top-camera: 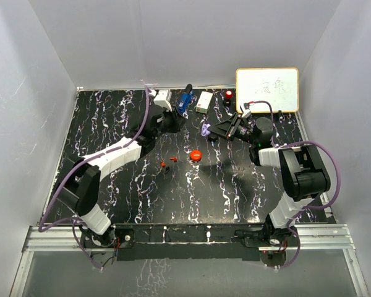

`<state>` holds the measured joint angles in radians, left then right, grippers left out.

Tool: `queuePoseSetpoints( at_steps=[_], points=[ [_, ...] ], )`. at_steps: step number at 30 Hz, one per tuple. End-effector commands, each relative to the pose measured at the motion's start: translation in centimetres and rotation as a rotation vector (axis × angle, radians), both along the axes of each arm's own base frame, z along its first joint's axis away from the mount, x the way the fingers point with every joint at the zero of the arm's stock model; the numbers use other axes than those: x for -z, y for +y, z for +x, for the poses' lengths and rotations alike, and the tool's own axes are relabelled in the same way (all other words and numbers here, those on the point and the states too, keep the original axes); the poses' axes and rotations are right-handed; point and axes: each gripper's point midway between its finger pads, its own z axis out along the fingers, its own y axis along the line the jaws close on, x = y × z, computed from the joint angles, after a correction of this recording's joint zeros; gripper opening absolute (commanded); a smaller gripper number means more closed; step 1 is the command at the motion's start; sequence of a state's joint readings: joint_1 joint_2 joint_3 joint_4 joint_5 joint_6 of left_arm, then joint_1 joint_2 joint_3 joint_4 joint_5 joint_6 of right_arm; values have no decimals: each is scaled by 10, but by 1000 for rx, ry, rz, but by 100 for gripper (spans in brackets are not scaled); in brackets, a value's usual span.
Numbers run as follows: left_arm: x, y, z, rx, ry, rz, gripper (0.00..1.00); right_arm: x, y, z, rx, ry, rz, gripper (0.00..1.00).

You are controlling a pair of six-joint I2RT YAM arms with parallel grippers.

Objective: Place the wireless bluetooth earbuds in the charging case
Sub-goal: Pick up the earbud from the center of the board, then place the earbud in the charging case.

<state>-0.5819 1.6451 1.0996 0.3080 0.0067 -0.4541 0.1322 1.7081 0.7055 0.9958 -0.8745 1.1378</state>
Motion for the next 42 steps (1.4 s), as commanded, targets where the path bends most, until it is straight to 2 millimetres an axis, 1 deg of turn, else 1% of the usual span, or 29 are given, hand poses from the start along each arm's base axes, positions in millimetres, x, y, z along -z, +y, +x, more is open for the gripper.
queuePoseSetpoints(
  at_steps=[1,4,5,6,11,12,18,21,22,27,31,37,42],
  points=[
    [-61,-14,-2,72,-145,-294,0,-22,3,2,-16,-47,51,0],
    [-74,-15,-8,95,-212,-400,0,-30,4,-1,-28,-41,101,0],
    [-76,-15,-10,106,-232,-424,0,-29,4,0,-30,-30,117,0],
    [-75,-17,-12,120,-244,-439,0,-26,4,1,-32,-14,131,0],
    [-86,-20,-19,175,-351,-527,0,-26,5,-1,-44,17,183,0],
    [-91,-21,-21,189,-384,-546,0,-26,4,0,-42,18,185,0],
    [-110,-25,-32,272,-525,-626,0,-24,4,-1,-44,30,203,0],
    [-112,-28,-37,311,-571,-658,0,-26,5,-2,-54,32,221,0],
    [-109,-30,-37,323,-579,-665,0,-27,5,-2,-59,33,230,0],
    [-110,-34,-42,373,-621,-700,0,-32,5,-6,-82,43,268,0],
    [-110,-38,-42,400,-640,-680,0,-36,5,-6,-95,46,289,0],
    [-119,-39,-44,415,-687,-662,0,-34,6,-7,-107,69,303,0],
    [-130,-40,-45,428,-711,-674,0,-34,5,-6,-111,72,312,0]
  ],
)
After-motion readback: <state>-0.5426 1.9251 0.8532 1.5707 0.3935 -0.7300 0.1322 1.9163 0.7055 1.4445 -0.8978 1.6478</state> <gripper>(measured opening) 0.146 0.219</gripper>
